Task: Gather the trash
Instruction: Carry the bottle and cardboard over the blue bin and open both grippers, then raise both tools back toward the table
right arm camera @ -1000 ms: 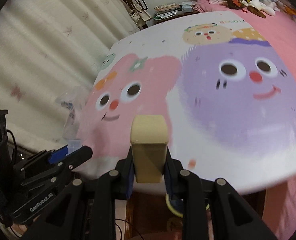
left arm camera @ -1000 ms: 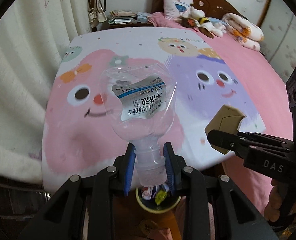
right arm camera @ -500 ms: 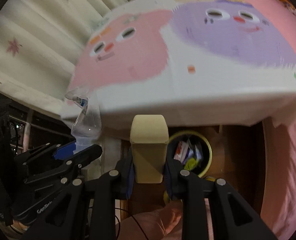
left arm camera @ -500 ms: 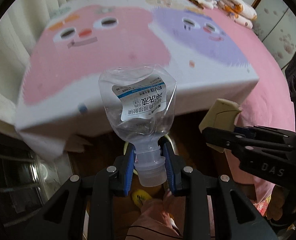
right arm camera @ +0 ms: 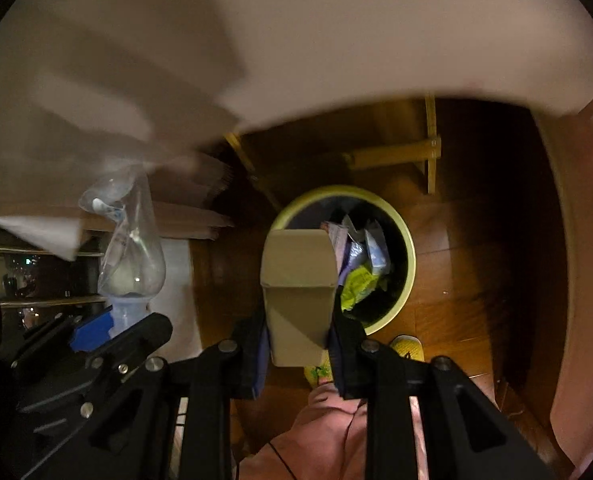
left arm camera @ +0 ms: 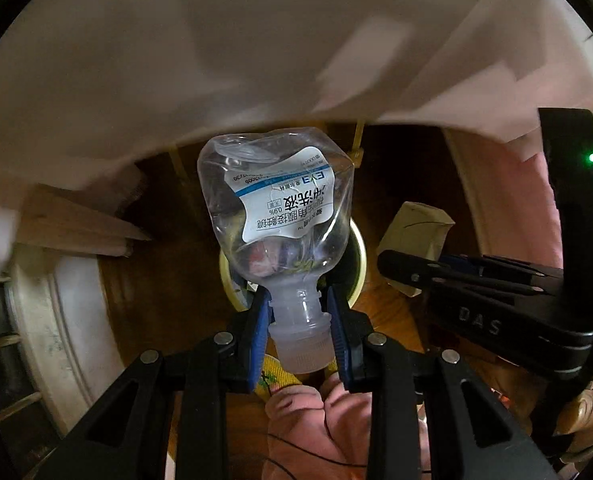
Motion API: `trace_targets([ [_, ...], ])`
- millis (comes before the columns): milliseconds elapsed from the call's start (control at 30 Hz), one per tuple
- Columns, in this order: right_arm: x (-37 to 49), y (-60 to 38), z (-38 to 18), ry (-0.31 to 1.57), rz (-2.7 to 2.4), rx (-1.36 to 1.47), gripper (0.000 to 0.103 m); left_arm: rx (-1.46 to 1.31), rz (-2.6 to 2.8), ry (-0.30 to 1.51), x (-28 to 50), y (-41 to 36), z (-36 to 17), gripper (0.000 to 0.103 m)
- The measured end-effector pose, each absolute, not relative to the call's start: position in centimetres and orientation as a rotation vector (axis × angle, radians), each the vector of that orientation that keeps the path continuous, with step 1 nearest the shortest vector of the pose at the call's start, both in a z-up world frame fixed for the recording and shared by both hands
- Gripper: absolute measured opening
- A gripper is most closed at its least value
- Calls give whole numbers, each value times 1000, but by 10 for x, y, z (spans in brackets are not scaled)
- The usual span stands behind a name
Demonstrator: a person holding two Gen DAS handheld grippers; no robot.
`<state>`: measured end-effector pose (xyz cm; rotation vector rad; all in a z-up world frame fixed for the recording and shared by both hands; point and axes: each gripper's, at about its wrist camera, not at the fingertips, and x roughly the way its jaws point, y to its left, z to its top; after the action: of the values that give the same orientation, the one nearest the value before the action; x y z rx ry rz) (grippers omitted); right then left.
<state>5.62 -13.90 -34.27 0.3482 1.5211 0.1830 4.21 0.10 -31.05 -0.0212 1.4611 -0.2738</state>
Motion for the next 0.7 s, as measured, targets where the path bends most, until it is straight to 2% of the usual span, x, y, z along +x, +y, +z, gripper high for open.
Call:
trace_targets([
  [167,56,-148,-405,1586,175,354,27,19,-269,1481,47,-13,-359,28],
  [200,55,-150,-415,1592,179,362,35,27,-265,1479,48,-16,-363,33],
  [233,56,-151,-421,1597,178,368,49,32,-262,1480,46,-17,-370,45],
  [300,57,-154,-429,1597,173,377,62,31,-241,1485,48,-16,-377,62],
  [433,61,-154,-428,1579,155,359,68,-4,-206,1476,50,-11,-383,88],
  [633,65,-155,-402,1547,173,322,68,-12,-173,1416,49,5,-363,101],
  [700,67,-154,-398,1536,175,313,68,-14,-167,1397,49,7,-354,101],
])
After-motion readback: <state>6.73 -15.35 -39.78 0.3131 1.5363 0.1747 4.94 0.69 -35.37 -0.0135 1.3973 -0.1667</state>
